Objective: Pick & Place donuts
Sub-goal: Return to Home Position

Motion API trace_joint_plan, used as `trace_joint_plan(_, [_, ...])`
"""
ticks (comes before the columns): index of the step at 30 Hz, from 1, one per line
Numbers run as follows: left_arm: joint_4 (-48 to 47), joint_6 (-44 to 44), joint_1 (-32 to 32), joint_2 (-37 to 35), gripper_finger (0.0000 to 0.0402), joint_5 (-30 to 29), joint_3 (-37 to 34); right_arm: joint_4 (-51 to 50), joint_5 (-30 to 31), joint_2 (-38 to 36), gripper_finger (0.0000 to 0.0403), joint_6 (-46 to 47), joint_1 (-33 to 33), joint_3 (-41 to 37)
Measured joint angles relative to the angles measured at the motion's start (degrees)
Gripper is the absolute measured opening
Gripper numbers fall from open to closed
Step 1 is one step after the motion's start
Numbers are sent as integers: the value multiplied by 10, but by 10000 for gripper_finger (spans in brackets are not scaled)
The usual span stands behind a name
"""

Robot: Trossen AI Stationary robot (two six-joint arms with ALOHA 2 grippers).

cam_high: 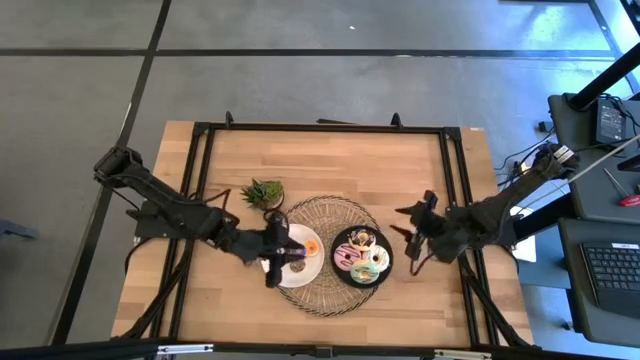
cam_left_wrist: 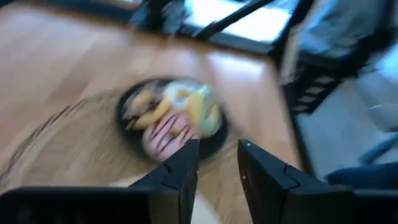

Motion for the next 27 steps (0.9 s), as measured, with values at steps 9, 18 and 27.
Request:
trace_joint_plan(9, [233, 82, 74, -59, 107, 137, -143, 43, -24, -153, 225, -86, 0, -43])
trace_joint_plan(18, [261, 107, 142, -284, 111, 192, -299, 169, -26, -268, 225, -155, 0, -172])
trace_joint_plan(27, [262, 140, 165, -463, 106, 193, -390, 205, -27, -414, 225, -258, -17, -211])
